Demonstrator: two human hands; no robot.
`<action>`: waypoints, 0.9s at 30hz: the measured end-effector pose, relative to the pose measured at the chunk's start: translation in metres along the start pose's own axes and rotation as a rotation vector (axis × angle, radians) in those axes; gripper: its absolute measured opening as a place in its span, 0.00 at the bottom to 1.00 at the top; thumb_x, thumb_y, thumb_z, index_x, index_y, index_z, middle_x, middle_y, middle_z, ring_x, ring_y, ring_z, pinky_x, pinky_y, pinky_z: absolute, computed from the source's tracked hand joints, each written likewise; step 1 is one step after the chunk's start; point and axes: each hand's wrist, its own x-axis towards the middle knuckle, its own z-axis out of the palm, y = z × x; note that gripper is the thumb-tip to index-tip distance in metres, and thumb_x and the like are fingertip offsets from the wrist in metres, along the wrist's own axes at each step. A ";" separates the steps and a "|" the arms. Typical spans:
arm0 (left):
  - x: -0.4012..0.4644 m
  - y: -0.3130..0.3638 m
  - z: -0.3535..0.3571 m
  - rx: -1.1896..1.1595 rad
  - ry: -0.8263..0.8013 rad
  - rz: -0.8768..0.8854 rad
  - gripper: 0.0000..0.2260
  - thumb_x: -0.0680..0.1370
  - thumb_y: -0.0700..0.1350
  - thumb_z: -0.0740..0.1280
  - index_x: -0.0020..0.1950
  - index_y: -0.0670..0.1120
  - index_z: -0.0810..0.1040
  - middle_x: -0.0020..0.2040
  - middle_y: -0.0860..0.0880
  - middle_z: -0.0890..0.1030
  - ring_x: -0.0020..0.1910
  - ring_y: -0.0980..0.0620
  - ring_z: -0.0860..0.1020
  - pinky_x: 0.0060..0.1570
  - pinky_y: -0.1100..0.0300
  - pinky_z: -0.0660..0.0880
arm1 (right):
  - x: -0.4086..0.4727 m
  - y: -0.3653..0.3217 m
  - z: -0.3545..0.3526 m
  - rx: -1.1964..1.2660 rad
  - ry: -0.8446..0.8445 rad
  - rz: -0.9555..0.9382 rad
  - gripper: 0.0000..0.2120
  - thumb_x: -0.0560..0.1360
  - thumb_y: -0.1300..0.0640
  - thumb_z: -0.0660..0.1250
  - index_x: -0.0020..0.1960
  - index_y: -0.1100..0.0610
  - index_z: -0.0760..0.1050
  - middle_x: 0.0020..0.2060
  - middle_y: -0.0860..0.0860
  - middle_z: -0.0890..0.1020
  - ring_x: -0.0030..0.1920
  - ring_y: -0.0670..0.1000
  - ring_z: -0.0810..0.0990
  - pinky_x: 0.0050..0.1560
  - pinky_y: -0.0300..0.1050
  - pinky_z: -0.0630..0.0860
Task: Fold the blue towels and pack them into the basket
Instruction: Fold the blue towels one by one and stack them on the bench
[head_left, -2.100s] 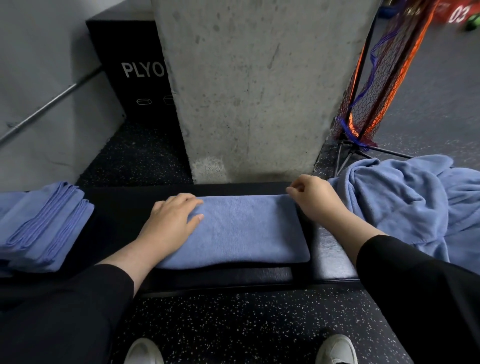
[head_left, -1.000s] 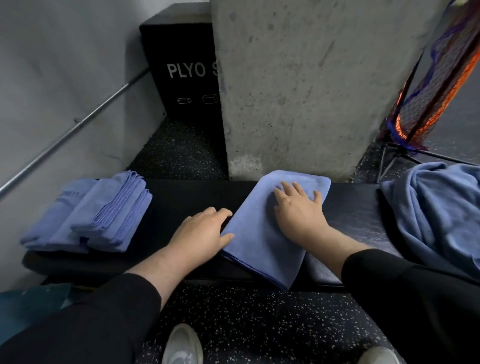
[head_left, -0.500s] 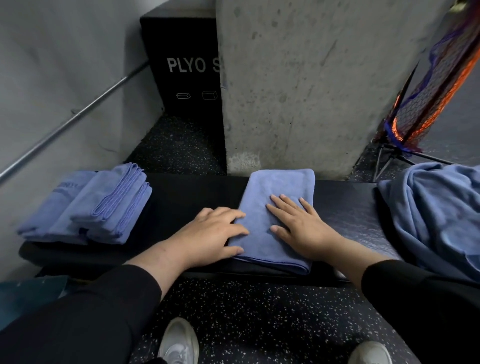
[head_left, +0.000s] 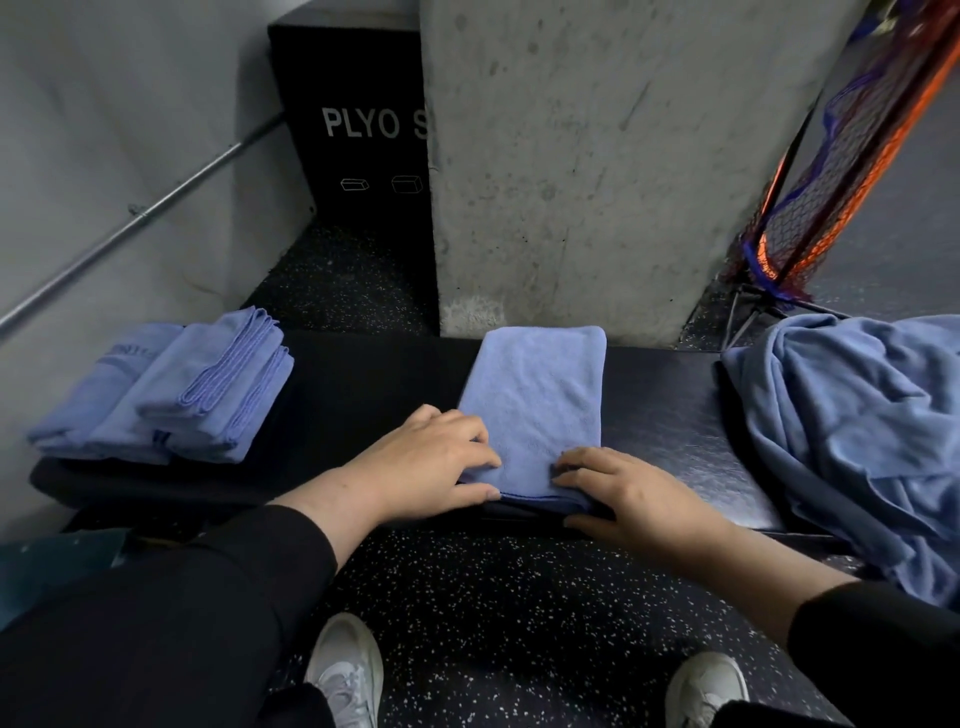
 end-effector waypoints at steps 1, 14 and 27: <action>0.001 0.004 0.000 0.000 -0.001 0.005 0.19 0.80 0.66 0.59 0.66 0.61 0.75 0.57 0.61 0.70 0.58 0.61 0.67 0.69 0.58 0.60 | 0.001 -0.002 -0.003 0.006 0.017 0.022 0.15 0.77 0.45 0.66 0.60 0.51 0.78 0.62 0.43 0.76 0.61 0.45 0.77 0.58 0.44 0.77; 0.021 0.004 -0.001 -0.153 0.142 -0.224 0.03 0.79 0.44 0.65 0.48 0.51 0.76 0.47 0.56 0.76 0.48 0.54 0.74 0.55 0.55 0.69 | 0.020 -0.003 -0.037 0.246 0.071 0.384 0.09 0.81 0.51 0.62 0.43 0.49 0.66 0.36 0.46 0.77 0.39 0.46 0.75 0.42 0.46 0.71; 0.009 0.019 -0.039 -0.816 -0.058 -0.421 0.09 0.79 0.46 0.67 0.39 0.49 0.79 0.35 0.53 0.78 0.36 0.55 0.76 0.41 0.55 0.76 | 0.002 -0.007 -0.076 0.612 -0.011 0.555 0.13 0.82 0.52 0.64 0.48 0.62 0.74 0.33 0.49 0.76 0.32 0.46 0.78 0.37 0.39 0.76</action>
